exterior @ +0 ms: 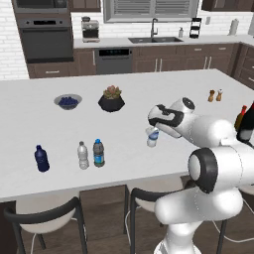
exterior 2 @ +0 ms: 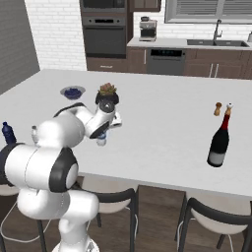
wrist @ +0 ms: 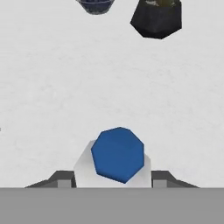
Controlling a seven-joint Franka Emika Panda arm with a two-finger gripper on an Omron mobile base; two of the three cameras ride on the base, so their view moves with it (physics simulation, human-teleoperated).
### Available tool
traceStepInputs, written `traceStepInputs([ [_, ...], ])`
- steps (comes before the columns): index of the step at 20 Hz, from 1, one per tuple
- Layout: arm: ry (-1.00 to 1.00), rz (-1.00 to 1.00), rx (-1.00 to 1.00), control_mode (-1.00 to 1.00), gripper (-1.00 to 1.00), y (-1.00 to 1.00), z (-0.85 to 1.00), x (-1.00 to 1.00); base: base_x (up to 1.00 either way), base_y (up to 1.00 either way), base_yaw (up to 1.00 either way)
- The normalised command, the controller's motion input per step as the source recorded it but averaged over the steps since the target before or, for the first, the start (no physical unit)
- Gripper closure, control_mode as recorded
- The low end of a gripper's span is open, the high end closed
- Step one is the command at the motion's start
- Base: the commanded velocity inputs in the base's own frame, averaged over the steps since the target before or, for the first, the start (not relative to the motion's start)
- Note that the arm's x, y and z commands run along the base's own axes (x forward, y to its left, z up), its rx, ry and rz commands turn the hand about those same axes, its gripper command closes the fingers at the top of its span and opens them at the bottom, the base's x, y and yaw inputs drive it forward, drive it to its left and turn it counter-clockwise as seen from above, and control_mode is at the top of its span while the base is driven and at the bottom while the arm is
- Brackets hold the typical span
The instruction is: Move the plastic bottles in the middle to the plastics group, and the glass bottles in the middle to the glass group.
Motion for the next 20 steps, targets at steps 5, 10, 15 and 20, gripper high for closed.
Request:
traceStepInputs([
  [5,0.11,0.45,0.0,-1.0,1.0,0.87,0.31,-0.02,0.0,0.0,0.0],
  [10,0.14,0.45,0.0,-1.0,1.0,0.92,0.02,0.0,0.0,0.0,0.0],
  [15,-0.05,0.3,0.0,-1.0,1.0,0.49,-0.07,0.0,0.0,0.0,0.0],
  [20,-0.09,0.06,0.0,-1.0,1.0,0.19,0.0,0.03,0.0,0.0,0.0],
])
